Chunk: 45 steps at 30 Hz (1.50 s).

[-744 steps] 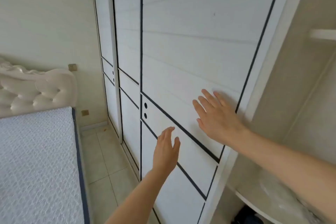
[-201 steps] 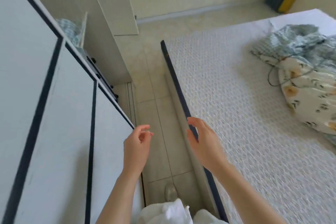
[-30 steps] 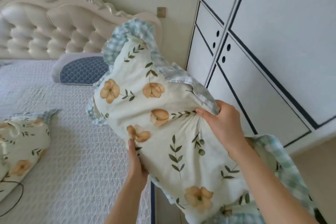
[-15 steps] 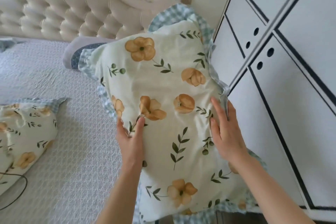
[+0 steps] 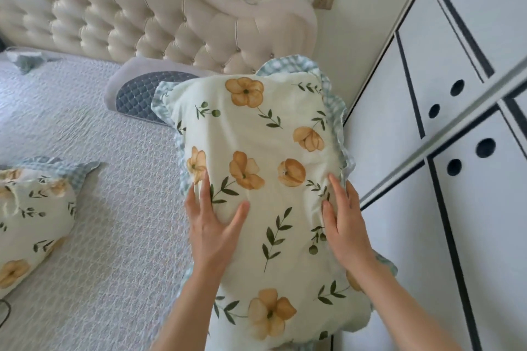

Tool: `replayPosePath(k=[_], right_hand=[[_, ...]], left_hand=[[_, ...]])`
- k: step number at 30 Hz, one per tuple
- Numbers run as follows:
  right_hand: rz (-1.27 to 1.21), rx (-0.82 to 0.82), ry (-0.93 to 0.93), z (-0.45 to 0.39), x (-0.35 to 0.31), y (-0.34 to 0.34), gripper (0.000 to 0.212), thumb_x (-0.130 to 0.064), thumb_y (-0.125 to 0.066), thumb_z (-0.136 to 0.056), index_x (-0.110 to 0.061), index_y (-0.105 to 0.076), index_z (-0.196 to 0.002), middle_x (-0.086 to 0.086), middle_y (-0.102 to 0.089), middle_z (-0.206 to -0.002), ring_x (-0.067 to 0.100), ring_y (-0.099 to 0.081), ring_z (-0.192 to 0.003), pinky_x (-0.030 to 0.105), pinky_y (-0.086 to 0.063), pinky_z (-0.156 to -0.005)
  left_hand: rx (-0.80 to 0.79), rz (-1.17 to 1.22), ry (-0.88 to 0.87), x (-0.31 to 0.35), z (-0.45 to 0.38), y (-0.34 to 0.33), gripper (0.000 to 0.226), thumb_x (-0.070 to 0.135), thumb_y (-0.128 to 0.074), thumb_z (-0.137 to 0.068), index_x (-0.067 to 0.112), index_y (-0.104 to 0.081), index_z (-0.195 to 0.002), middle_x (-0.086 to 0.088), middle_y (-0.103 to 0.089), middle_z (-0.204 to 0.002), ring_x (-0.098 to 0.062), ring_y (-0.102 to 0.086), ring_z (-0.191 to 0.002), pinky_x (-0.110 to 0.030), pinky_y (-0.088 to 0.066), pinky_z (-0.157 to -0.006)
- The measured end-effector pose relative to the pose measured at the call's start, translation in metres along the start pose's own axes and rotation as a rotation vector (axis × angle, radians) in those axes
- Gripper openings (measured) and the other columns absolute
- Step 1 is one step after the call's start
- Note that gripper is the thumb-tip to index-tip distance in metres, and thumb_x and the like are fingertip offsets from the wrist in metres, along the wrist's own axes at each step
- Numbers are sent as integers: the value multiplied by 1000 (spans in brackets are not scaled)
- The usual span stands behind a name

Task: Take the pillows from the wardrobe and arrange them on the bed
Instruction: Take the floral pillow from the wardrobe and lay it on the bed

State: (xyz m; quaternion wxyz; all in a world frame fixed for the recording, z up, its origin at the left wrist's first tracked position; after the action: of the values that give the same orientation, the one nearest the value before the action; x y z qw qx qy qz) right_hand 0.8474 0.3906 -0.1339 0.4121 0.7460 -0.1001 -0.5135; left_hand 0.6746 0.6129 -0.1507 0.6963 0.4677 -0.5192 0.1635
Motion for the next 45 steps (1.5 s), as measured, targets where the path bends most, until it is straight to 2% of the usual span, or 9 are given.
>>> replayPosePath(k=[7, 11, 15, 20, 28, 34, 39, 43, 45], right_hand=[[-63, -101, 52, -101, 10, -39, 49, -50, -30, -97, -50, -21, -145, -8, -29, -146, 8, -39, -126, 28, -41, -96], [-72, -128, 81, -169, 1, -71, 48, -41, -38, -97, -42, -27, -144, -6, -34, -144, -10, -34, -118, 6, -31, -87], [-79, -139, 61, -238, -12, -96, 52, -35, -46, -96, -32, -31, -146, -7, -37, -144, -13, -31, -120, -4, -24, -87], [-91, -195, 66, -307, -28, -127, 56, -36, -48, -96, -27, -29, -147, -7, -37, -146, 1, -36, -130, 5, -25, -93], [-86, -319, 135, -394, -42, -186, 55, -39, -46, -97, -28, -28, -147, -8, -35, -146, -17, -27, -117, -7, -25, -80], [-86, -470, 212, -480, -46, -235, 54, -40, -46, -97, -26, -31, -146, -6, -39, -141, -8, -33, -119, 2, -27, -87], [-74, -607, 272, -562, -45, -281, 52, -40, -45, -97, -25, -33, -145, -5, -37, -145, -7, -33, -118, 10, -28, -91], [-62, -676, 362, -629, -55, -319, 50, -38, -46, -97, -24, -37, -143, -3, -38, -146, -19, -28, -110, -6, -24, -83], [-62, -697, 416, -662, -69, -339, 48, -37, -46, -97, -24, -38, -143, -2, -39, -145, -13, -32, -117, -3, -23, -89]], left_hand=[[81, -18, 89, -9, -80, -19, 95, 72, -64, -71, 55, -10, -148, 2, -24, -156, -26, -40, -136, -54, -46, -100], [141, 23, 97, -17, -137, -20, 91, 68, -66, -75, 53, -14, -149, 5, -29, -151, -8, -40, -122, -34, -41, -90], [186, 53, 170, -27, -194, -19, 89, 65, -68, -77, 55, -15, -147, 5, -33, -149, -10, -41, -123, -35, -40, -90], [238, 94, 215, -30, -250, -15, 88, 62, -71, -77, 59, -16, -145, 6, -35, -147, -15, -45, -128, -37, -42, -94], [346, 80, 310, -47, -318, -15, 87, 62, -71, -76, 53, -22, -147, 6, -38, -147, -11, -45, -122, -35, -40, -90], [464, 24, 421, -60, -370, -33, 89, 62, -71, -77, 46, -21, -150, -1, -39, -149, -23, -44, -133, -41, -40, -96], [587, 14, 518, -62, -420, -57, 89, 60, -72, -77, 43, -24, -150, -3, -40, -147, -23, -42, -135, -48, -40, -103], [688, 34, 587, -64, -464, -73, 88, 60, -71, -77, 37, -27, -151, -3, -38, -149, -24, -40, -137, -49, -38, -107], [735, 55, 614, -68, -490, -75, 89, 61, -71, -77, 37, -27, -151, -4, -38, -149, -23, -40, -137, -48, -37, -106]])
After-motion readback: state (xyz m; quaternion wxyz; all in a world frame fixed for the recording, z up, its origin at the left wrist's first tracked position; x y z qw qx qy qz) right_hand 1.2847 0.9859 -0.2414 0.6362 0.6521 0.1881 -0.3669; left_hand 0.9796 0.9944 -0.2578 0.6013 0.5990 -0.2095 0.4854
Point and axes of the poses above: each hand's wrist, its own z-axis away from the middle knuckle, its own y-axis out of the back of the hand, x = y × z, the point moved 9 cm from there along -z, towards the middle knuckle
